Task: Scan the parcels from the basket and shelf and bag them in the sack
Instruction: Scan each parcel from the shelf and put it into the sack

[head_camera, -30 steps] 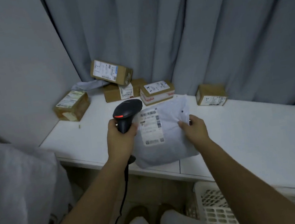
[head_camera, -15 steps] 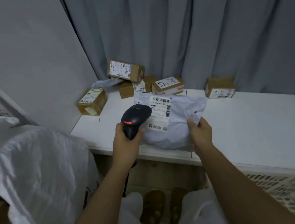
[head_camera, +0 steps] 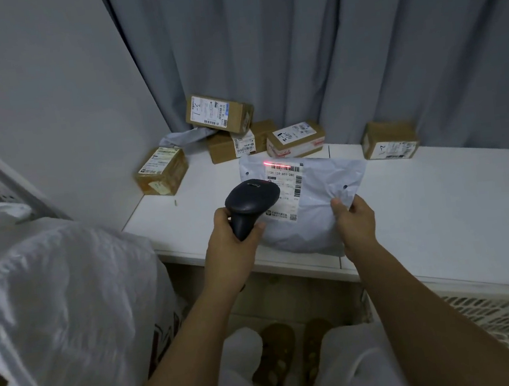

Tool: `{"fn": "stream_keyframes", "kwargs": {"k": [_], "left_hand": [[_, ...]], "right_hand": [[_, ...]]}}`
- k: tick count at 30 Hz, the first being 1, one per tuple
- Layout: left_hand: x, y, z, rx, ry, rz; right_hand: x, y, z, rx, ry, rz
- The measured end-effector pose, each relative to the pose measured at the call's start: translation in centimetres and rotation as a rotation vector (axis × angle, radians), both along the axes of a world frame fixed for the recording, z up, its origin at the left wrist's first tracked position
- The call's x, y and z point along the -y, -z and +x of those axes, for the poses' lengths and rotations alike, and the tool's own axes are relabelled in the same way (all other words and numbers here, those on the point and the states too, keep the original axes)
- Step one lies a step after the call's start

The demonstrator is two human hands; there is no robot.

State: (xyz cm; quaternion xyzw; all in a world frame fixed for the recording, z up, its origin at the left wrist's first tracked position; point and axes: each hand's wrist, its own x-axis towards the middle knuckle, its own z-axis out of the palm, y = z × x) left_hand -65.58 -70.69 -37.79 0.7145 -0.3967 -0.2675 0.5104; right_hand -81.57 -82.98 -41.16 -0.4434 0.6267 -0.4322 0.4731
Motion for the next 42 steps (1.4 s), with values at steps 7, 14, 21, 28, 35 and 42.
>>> {"fn": "stream_keyframes", "kwargs": {"k": [7,14,21,28,35,42], "left_hand": [[-0.1,-0.1,0.1,-0.017,0.008,0.029],[-0.2,-0.2,0.2,-0.013,0.005,0.026],[-0.2,-0.4,0.2,0.003,-0.008,0.038],[-0.3,-0.5,-0.1,0.040,-0.020,-0.011],[-3.1,-3.2,-0.9,0.025,-0.176,-0.195],[-10.9,-10.1,-0.3,-0.045,-0.302,-0.375]], "right_hand": [[-0.2,-0.4,0.1,0.005,-0.002,0.010],[-0.4,-0.4,0.1,-0.019,-0.011,0.005],[-0.5,-0.5,0.1,0.004,-0.018,-0.004],[-1.3,-1.1,0.4,0.054,-0.020,-0.035],[-5.6,-5.3,2.0,0.180,-0.059,-0.151],[-11.7,-15.4,3.6,0.317,-0.088,-0.355]]}}
